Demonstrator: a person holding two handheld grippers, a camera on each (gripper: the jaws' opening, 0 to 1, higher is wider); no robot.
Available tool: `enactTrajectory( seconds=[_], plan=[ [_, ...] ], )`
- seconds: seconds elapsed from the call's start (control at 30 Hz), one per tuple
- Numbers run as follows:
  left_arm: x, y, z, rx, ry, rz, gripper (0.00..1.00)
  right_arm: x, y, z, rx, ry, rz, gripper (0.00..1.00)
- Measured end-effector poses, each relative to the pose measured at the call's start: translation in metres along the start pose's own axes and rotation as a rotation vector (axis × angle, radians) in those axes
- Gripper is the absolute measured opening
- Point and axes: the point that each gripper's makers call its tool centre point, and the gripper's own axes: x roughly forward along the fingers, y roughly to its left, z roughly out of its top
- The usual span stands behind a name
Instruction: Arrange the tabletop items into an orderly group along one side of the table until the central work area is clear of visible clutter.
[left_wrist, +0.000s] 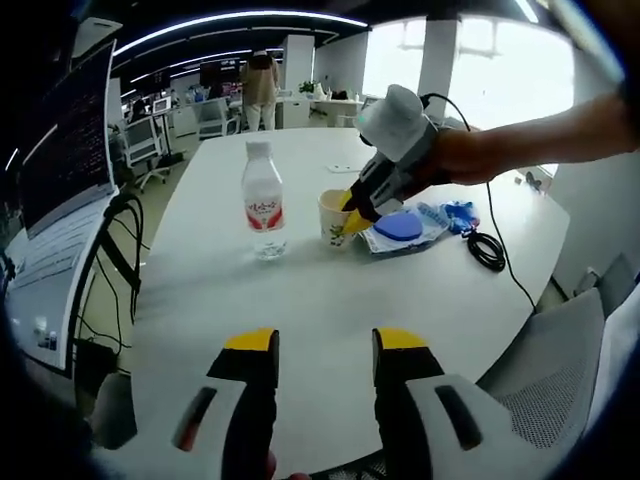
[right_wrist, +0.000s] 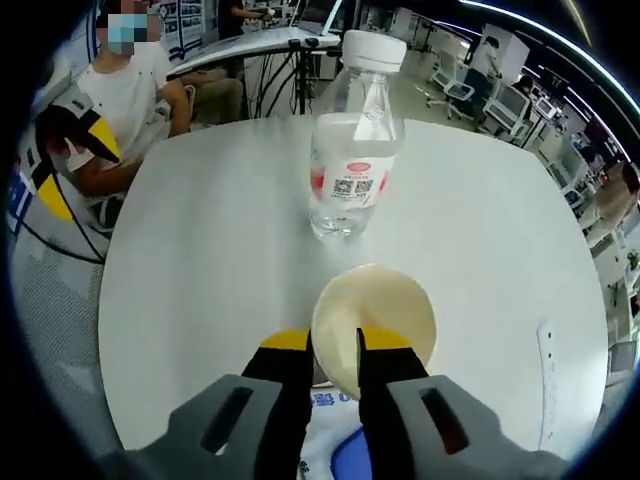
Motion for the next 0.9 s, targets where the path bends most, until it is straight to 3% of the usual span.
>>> enactTrajectory(
  seconds=[0.53,0.9],
  plan=[
    [0.004,0.0,0.006,0.003,-0.012,-0.015,0.37,-0.019,0.004,0.011,-0.04,-0.017,-0.003,0.21],
    [0.012,0.0,0.016,-0.011,-0.028,-0.037,0.37,-0.047,0.003,0.013,0.04,-0.095,-0.02,0.23]
  ],
)
